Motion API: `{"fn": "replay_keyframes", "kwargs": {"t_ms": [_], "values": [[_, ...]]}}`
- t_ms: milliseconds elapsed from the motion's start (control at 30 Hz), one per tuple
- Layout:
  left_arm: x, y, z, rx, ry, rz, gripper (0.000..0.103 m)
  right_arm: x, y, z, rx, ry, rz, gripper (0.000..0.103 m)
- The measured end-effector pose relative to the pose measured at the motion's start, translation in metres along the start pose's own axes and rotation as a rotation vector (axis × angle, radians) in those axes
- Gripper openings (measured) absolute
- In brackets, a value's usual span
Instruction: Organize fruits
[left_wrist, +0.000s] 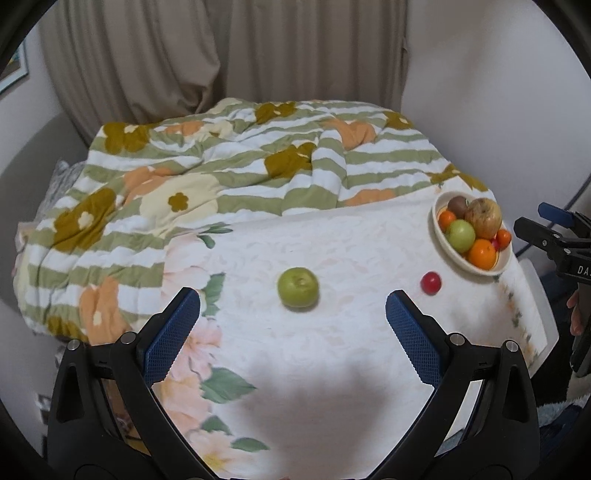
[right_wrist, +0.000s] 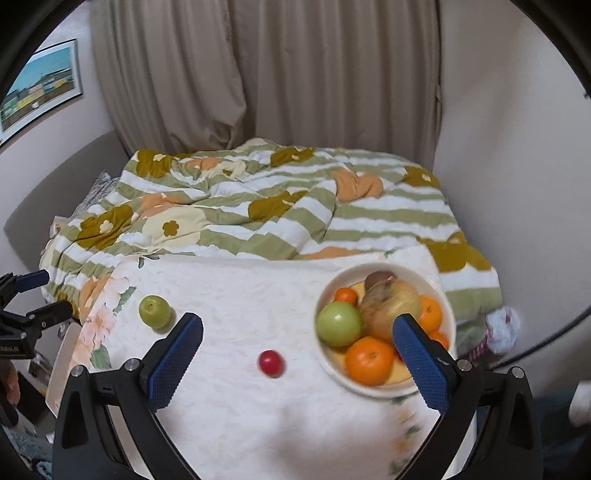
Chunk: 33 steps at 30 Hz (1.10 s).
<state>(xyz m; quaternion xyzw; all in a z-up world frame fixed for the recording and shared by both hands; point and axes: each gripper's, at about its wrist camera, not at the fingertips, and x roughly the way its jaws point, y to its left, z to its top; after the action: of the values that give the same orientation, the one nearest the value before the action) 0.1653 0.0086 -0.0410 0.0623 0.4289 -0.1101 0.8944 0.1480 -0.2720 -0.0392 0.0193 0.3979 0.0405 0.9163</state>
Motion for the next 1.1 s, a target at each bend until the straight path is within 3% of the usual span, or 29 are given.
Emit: {"fn": "replay_keyframes", "kwargs": {"t_ms": [200, 500, 833, 1033, 1100], "values": [[0.020, 0.029, 0.001, 0.096, 0.046, -0.028, 0.103, 0.021, 0.031, -0.010, 0.109, 0.060, -0.063, 0.103], [0.081, 0.060, -0.013, 0.191, 0.184, -0.140, 0.103, 0.052, 0.052, -0.035, 0.283, 0.154, -0.171, 0.103], [0.134, 0.040, -0.018, 0.253, 0.220, -0.232, 0.103, 0.092, 0.046, -0.064, 0.333, 0.294, -0.281, 0.102], [0.151, 0.017, -0.022, 0.309, 0.198, -0.246, 0.103, 0.109, 0.034, -0.070, 0.356, 0.285, -0.277, 0.102], [0.157, 0.012, -0.022, 0.321, 0.193, -0.247, 0.096, 0.113, 0.033, -0.071, 0.351, 0.275, -0.273, 0.102]]}}
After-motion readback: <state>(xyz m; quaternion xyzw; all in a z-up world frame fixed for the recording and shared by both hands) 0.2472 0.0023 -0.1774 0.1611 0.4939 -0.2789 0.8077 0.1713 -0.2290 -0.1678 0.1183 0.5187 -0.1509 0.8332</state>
